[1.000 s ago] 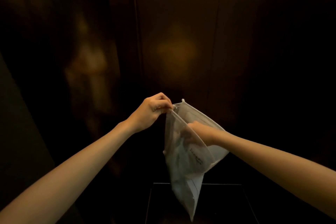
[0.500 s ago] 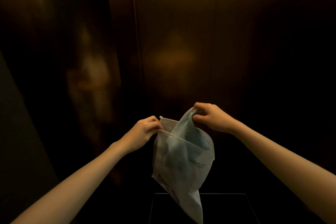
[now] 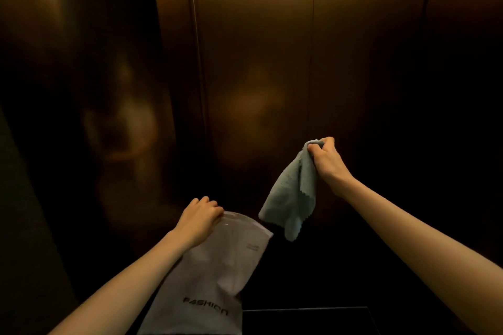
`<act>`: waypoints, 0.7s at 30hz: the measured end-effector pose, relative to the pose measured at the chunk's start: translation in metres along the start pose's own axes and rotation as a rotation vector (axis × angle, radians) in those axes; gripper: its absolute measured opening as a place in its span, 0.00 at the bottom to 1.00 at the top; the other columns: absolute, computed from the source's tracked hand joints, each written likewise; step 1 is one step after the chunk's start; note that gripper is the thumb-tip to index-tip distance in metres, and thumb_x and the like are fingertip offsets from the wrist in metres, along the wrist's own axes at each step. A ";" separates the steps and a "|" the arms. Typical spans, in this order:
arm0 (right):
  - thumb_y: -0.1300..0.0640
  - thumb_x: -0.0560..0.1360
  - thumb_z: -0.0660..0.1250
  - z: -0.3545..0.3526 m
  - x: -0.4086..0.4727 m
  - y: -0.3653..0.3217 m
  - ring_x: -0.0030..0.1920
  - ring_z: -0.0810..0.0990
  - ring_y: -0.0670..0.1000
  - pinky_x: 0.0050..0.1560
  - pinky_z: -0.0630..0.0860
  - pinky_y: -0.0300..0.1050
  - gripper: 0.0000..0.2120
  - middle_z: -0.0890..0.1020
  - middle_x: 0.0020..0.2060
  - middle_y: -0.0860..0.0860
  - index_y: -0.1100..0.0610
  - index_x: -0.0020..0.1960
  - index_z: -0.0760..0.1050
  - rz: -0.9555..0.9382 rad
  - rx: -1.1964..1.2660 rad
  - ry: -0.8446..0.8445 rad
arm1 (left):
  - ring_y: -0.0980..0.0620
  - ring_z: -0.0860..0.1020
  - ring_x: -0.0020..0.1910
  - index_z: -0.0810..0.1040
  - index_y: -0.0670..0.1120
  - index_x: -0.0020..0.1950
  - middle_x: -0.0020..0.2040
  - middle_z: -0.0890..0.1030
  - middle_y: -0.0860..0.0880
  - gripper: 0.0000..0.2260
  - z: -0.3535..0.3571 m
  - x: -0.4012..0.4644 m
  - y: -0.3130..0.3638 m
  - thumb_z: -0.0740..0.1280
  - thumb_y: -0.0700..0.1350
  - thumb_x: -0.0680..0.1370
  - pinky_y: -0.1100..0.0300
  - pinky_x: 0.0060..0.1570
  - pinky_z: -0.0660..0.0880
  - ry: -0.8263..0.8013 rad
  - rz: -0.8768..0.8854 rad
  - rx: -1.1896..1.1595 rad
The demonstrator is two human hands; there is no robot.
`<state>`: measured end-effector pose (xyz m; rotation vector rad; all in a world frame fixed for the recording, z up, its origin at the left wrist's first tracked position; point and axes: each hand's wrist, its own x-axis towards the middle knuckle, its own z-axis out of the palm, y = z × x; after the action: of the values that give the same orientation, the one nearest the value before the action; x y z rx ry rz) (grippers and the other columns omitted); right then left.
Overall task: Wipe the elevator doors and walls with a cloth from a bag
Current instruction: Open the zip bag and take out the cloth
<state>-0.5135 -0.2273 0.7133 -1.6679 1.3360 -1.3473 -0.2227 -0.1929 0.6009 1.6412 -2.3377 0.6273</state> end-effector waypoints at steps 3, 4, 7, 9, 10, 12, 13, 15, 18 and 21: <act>0.52 0.79 0.56 -0.005 0.002 0.004 0.50 0.74 0.50 0.48 0.72 0.48 0.14 0.72 0.53 0.53 0.56 0.61 0.61 0.030 0.012 -0.017 | 0.50 0.73 0.53 0.77 0.49 0.57 0.52 0.78 0.51 0.12 0.000 0.009 -0.002 0.55 0.48 0.82 0.58 0.48 0.65 -0.025 -0.059 -0.010; 0.52 0.78 0.58 -0.007 0.002 0.005 0.52 0.74 0.52 0.50 0.74 0.51 0.15 0.72 0.53 0.53 0.56 0.61 0.60 0.044 0.038 -0.029 | 0.50 0.73 0.53 0.77 0.49 0.57 0.53 0.78 0.51 0.12 -0.001 0.012 -0.004 0.55 0.48 0.81 0.58 0.49 0.65 -0.021 -0.069 -0.029; 0.52 0.76 0.61 -0.010 0.000 0.007 0.57 0.73 0.57 0.56 0.75 0.58 0.17 0.72 0.51 0.51 0.56 0.61 0.59 0.098 0.130 -0.057 | 0.50 0.75 0.52 0.78 0.47 0.55 0.52 0.79 0.50 0.12 -0.004 0.018 -0.007 0.57 0.48 0.81 0.57 0.48 0.70 -0.041 -0.110 -0.082; 0.50 0.74 0.67 -0.012 0.000 0.009 0.63 0.69 0.58 0.60 0.72 0.55 0.26 0.69 0.60 0.54 0.56 0.65 0.57 0.124 0.100 -0.057 | 0.50 0.76 0.49 0.78 0.46 0.52 0.50 0.79 0.49 0.11 -0.005 0.022 -0.008 0.58 0.48 0.80 0.56 0.46 0.73 -0.052 -0.165 -0.140; 0.51 0.72 0.70 -0.012 0.000 0.011 0.66 0.67 0.58 0.62 0.69 0.53 0.30 0.67 0.64 0.56 0.56 0.65 0.56 0.128 0.056 -0.058 | 0.51 0.76 0.48 0.78 0.46 0.51 0.49 0.79 0.49 0.10 -0.006 0.023 -0.008 0.58 0.48 0.80 0.55 0.44 0.74 -0.056 -0.194 -0.165; 0.61 0.71 0.71 -0.014 0.001 0.017 0.64 0.68 0.58 0.60 0.70 0.50 0.28 0.65 0.65 0.58 0.55 0.62 0.57 0.107 -0.040 -0.066 | 0.52 0.77 0.45 0.77 0.47 0.49 0.47 0.79 0.50 0.09 -0.006 0.026 -0.006 0.59 0.48 0.80 0.56 0.41 0.76 -0.047 -0.248 -0.196; 0.67 0.71 0.68 -0.015 0.001 0.020 0.61 0.71 0.56 0.57 0.73 0.51 0.25 0.66 0.63 0.58 0.54 0.60 0.58 0.094 -0.070 -0.066 | 0.52 0.77 0.43 0.77 0.48 0.49 0.47 0.79 0.50 0.08 -0.006 0.027 -0.005 0.59 0.48 0.80 0.56 0.40 0.76 -0.042 -0.273 -0.210; 0.74 0.71 0.60 -0.019 0.002 0.025 0.56 0.73 0.54 0.50 0.78 0.50 0.25 0.67 0.60 0.56 0.52 0.60 0.60 0.050 -0.086 -0.070 | 0.52 0.77 0.43 0.76 0.49 0.52 0.47 0.79 0.50 0.08 -0.008 0.030 -0.001 0.59 0.49 0.80 0.55 0.39 0.77 -0.030 -0.307 -0.241; 0.75 0.70 0.57 -0.021 0.007 0.028 0.58 0.74 0.54 0.53 0.78 0.50 0.34 0.70 0.59 0.54 0.46 0.69 0.58 0.014 -0.022 -0.118 | 0.51 0.78 0.44 0.72 0.50 0.59 0.48 0.79 0.50 0.10 -0.010 0.035 0.004 0.60 0.50 0.80 0.55 0.40 0.77 -0.021 -0.333 -0.309; 0.72 0.71 0.56 -0.021 0.013 0.033 0.54 0.78 0.54 0.53 0.78 0.50 0.21 0.77 0.53 0.54 0.56 0.60 0.70 0.015 -0.085 -0.097 | 0.52 0.78 0.42 0.70 0.49 0.63 0.46 0.79 0.51 0.12 -0.010 0.042 0.007 0.61 0.49 0.80 0.54 0.41 0.78 -0.030 -0.341 -0.357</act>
<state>-0.5443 -0.2472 0.6941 -1.7533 1.3627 -1.2001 -0.2452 -0.2217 0.6255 1.8153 -1.9709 0.1103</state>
